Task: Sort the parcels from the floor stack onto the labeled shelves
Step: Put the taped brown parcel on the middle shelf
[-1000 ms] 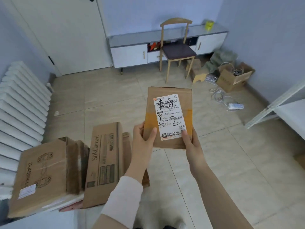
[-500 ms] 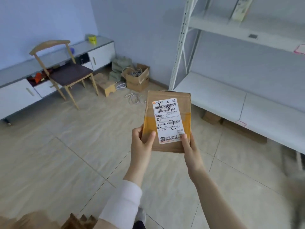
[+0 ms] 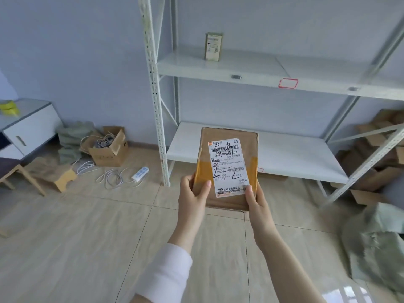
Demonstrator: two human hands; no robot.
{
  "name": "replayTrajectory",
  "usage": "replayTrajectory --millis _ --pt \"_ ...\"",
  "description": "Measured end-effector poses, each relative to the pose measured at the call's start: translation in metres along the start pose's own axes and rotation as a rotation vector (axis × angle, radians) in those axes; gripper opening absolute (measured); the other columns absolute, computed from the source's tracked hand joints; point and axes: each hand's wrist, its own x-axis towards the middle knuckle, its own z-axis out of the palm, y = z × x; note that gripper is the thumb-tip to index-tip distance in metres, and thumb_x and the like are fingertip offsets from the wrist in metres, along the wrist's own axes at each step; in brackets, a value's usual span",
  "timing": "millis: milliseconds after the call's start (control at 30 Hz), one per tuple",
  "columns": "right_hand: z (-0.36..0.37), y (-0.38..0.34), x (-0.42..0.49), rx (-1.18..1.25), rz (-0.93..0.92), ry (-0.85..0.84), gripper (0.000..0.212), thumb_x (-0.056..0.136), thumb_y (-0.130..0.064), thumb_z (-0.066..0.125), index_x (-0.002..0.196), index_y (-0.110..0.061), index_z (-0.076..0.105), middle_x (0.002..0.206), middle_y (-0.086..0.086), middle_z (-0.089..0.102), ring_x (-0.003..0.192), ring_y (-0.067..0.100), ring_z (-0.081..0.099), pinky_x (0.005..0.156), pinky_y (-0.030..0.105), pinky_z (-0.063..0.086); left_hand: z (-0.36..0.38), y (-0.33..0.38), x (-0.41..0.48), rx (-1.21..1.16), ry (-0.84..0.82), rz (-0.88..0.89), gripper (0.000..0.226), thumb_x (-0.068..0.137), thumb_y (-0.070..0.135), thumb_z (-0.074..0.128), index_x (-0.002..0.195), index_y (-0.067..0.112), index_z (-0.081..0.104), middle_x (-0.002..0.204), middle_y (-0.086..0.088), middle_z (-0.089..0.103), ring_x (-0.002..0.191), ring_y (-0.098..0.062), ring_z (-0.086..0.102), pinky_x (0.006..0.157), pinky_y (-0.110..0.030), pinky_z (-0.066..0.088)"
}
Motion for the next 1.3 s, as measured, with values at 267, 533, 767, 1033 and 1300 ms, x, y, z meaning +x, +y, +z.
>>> replayTrajectory --millis 267,533,767,1033,1300 --pt "-0.055 -0.019 0.076 0.024 -0.037 0.135 0.040 0.100 -0.032 0.035 0.140 -0.033 0.038 0.132 -0.014 0.054 0.125 0.003 0.046 0.097 0.020 0.034 0.089 0.011 0.066 -0.015 -0.135 0.019 0.028 0.089 0.019 0.061 0.112 0.013 0.047 0.101 0.009 0.057 0.089 0.008 0.053 0.067 0.003 0.040" --pt "-0.102 -0.048 0.161 0.065 -0.095 0.150 0.040 0.101 -0.030 0.036 0.140 -0.031 0.039 0.132 -0.015 0.054 0.124 0.001 0.045 0.094 0.017 0.034 0.170 0.035 0.133 -0.008 -0.152 0.069 0.025 0.089 0.018 0.061 0.108 0.017 0.044 0.105 0.006 0.058 0.089 0.007 0.053 0.070 0.002 0.041" --pt "-0.121 -0.080 0.244 0.064 -0.164 0.108 0.041 0.101 -0.030 0.034 0.142 -0.032 0.036 0.135 -0.017 0.051 0.124 -0.003 0.045 0.085 0.008 0.037 0.217 0.059 0.201 -0.012 -0.133 0.121 0.027 0.089 0.018 0.061 0.109 0.018 0.043 0.102 0.011 0.055 0.090 0.009 0.052 0.068 0.005 0.038" --pt "-0.118 -0.133 0.367 0.013 -0.328 0.134 0.043 0.101 -0.027 0.035 0.144 -0.028 0.034 0.137 -0.012 0.050 0.125 0.001 0.044 0.084 0.002 0.038 0.257 0.096 0.322 -0.063 -0.157 0.239 0.029 0.088 0.019 0.062 0.111 0.016 0.043 0.100 0.013 0.055 0.089 0.011 0.052 0.068 0.003 0.039" --pt "-0.100 -0.184 0.486 -0.030 -0.441 0.144 0.042 0.101 -0.024 0.035 0.143 -0.027 0.035 0.135 -0.010 0.052 0.125 0.004 0.045 0.103 0.017 0.035 0.287 0.123 0.447 -0.100 -0.178 0.317 0.030 0.087 0.016 0.063 0.109 0.014 0.044 0.097 0.013 0.055 0.089 0.008 0.054 0.070 0.002 0.041"
